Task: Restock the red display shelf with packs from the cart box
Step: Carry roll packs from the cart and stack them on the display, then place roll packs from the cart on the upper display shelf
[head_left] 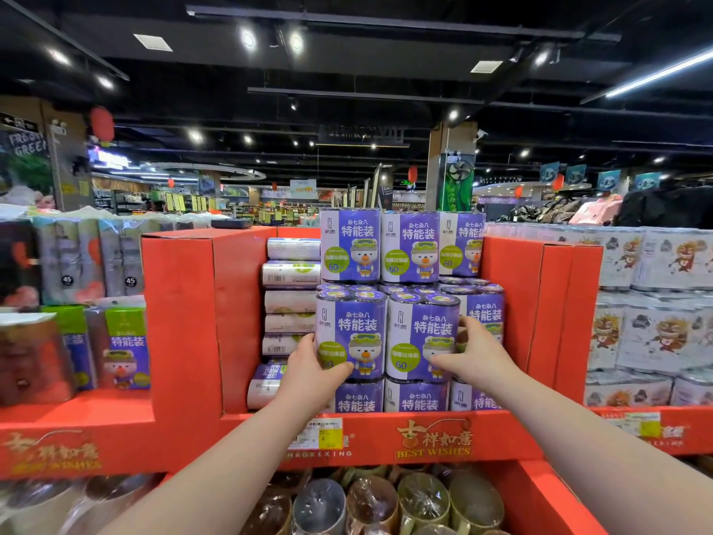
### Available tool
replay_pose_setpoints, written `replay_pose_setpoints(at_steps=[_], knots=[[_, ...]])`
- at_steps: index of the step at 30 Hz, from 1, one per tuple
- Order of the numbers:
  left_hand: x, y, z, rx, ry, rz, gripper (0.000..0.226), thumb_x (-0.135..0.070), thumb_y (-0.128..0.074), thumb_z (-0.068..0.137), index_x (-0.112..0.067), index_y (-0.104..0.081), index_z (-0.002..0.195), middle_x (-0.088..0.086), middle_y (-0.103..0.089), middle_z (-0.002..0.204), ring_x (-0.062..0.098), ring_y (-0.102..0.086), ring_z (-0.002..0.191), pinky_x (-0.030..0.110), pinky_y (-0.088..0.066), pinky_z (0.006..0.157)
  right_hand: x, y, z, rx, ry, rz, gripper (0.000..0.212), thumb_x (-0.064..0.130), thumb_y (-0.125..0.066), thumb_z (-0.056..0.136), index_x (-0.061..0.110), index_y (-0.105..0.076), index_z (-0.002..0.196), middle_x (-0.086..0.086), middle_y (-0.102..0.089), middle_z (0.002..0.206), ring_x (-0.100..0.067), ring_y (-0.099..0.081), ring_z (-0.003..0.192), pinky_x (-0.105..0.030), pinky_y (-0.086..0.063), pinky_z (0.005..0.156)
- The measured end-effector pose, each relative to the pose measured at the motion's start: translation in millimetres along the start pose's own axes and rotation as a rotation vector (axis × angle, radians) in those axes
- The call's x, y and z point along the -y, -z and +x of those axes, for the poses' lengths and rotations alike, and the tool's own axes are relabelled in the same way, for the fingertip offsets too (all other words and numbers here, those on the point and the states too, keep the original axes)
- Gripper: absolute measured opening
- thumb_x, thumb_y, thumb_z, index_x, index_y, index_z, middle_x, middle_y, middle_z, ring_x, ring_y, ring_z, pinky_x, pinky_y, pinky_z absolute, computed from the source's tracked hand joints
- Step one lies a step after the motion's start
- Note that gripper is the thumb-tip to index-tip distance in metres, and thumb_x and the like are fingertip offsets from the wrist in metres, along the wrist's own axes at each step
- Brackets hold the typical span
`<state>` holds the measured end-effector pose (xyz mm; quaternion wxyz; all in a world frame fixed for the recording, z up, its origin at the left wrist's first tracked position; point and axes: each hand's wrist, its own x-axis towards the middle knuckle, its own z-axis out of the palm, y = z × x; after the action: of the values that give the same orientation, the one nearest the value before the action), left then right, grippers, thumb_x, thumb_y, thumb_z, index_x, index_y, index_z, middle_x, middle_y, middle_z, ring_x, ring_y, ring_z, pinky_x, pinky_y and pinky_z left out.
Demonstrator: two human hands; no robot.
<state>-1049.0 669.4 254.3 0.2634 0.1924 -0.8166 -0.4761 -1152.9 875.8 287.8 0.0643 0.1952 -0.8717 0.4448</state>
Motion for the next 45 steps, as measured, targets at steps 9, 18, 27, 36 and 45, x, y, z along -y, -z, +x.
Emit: replay_pose_setpoints(at_steps=[9, 18, 27, 36, 45], knots=[[15.0, 10.1, -30.3, 0.02, -0.018, 0.491, 0.07, -0.042, -0.062, 0.083, -0.018, -0.034, 0.142, 0.006, -0.043, 0.142, 0.027, -0.04, 0.13, 0.034, -0.037, 0.099, -19.8, -1.1, -31.2, -0.087, 0.108, -0.247, 0.044, 0.026, -0.073, 0.076, 0.015, -0.051, 0.112, -0.009, -0.053, 0.12, -0.026, -0.054, 0.112, -0.035, -0.044, 0.09], [43.9, 7.5, -95.3, 0.168, -0.303, 1.13, 0.06, -0.049, -0.051, 0.088, -0.02, -0.036, 0.138, 0.001, -0.039, 0.141, 0.025, -0.037, 0.13, 0.04, -0.032, 0.103, -23.7, -46.1, -81.7, 0.3, 0.457, -0.661, 0.046, 0.046, -0.054, 0.089, 0.026, -0.046, 0.13, 0.005, -0.049, 0.129, -0.018, -0.046, 0.122, -0.033, -0.04, 0.1], [77.8, 35.6, -163.4, 0.194, -0.168, 1.224, 0.058, -0.05, -0.05, 0.087, -0.021, -0.038, 0.135, 0.003, -0.043, 0.133, 0.026, -0.037, 0.127, 0.041, -0.032, 0.102, -6.4, -99.6, -136.3, 0.494, 0.619, -0.681, 0.045, 0.042, -0.051, 0.089, 0.026, -0.046, 0.13, 0.002, -0.049, 0.128, -0.023, -0.048, 0.12, -0.036, -0.043, 0.096], [105.5, 124.6, -251.6, 0.095, -0.036, 1.187, 0.067, -0.05, -0.049, 0.087, -0.021, -0.031, 0.144, 0.003, -0.035, 0.145, 0.025, -0.03, 0.137, 0.04, -0.028, 0.11, 52.1, -152.0, -222.1, 0.573, 0.774, -0.606, 0.043, 0.042, -0.051, 0.088, 0.025, -0.048, 0.126, 0.0, -0.05, 0.126, -0.024, -0.048, 0.12, -0.036, -0.042, 0.098], [179.5, 261.7, -425.1, 0.07, 0.354, 1.19, 0.064, -0.045, -0.049, 0.087, -0.02, -0.032, 0.142, 0.002, -0.036, 0.141, 0.026, -0.033, 0.133, 0.039, -0.03, 0.109, 144.2, -230.3, -377.8, 0.746, 0.913, -0.55, 0.044, 0.041, -0.05, 0.089, 0.02, -0.048, 0.127, -0.004, -0.051, 0.126, -0.027, -0.047, 0.121, -0.036, -0.041, 0.096]])
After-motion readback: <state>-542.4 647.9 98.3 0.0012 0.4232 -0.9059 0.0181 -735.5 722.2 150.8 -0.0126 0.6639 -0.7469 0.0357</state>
